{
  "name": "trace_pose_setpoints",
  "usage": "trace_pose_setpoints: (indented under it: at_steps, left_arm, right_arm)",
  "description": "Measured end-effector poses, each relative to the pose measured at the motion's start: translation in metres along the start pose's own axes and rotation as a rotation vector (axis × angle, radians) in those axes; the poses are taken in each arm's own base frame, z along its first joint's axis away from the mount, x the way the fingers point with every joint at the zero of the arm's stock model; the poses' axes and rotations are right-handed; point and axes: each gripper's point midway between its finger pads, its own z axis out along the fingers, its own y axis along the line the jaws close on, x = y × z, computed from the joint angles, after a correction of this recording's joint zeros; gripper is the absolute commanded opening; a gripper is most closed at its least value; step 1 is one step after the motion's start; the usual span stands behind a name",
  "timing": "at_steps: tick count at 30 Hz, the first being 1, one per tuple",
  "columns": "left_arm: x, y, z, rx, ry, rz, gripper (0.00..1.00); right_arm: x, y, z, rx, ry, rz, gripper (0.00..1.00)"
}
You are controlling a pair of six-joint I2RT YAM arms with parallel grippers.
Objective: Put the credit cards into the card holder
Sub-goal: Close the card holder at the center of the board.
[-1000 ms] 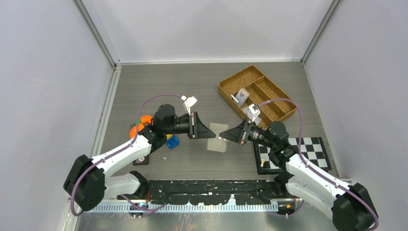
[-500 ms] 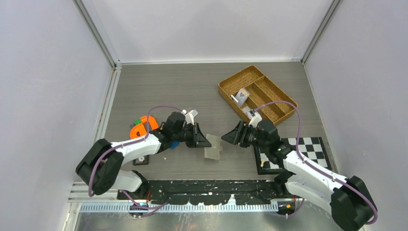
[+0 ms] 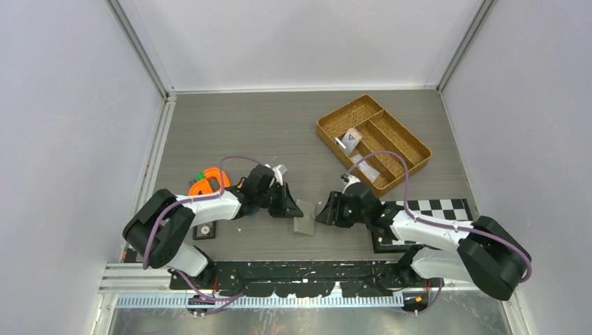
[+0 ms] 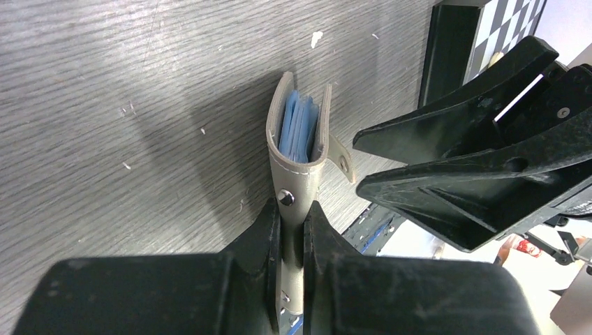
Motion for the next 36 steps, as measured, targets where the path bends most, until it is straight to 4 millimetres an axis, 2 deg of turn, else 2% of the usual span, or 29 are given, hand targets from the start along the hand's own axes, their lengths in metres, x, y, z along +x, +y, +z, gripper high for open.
trace_pose_setpoints:
  at_steps: [5, 12, 19, 26, 33, 36]
  left_arm:
    - [-0.002, 0.000, 0.002, -0.005, 0.004, 0.005, 0.00]
    - [-0.002, 0.001, 0.002, -0.012, 0.005, 0.015, 0.00]
    - [-0.003, 0.001, 0.002, -0.015, 0.005, 0.015, 0.00]
    - [-0.003, 0.000, 0.002, -0.017, 0.005, 0.017, 0.00]
    - [-0.003, 0.000, 0.002, -0.017, 0.005, 0.017, 0.00]
    - [-0.003, 0.000, 0.002, -0.018, 0.005, 0.017, 0.00]
  right_arm:
    - [0.000, 0.006, 0.010, 0.023, 0.011, -0.020, 0.49]
    - [-0.012, 0.022, 0.008, 0.046, -0.023, -0.063, 0.53]
    - [-0.022, 0.035, 0.008, 0.104, -0.041, -0.116, 0.38]
    - [-0.012, 0.025, 0.015, 0.189, -0.001, -0.158, 0.39]
    - [-0.015, 0.030, 0.016, 0.205, -0.002, -0.186, 0.39]
    - [-0.015, 0.029, 0.017, 0.214, -0.002, -0.196, 0.36]
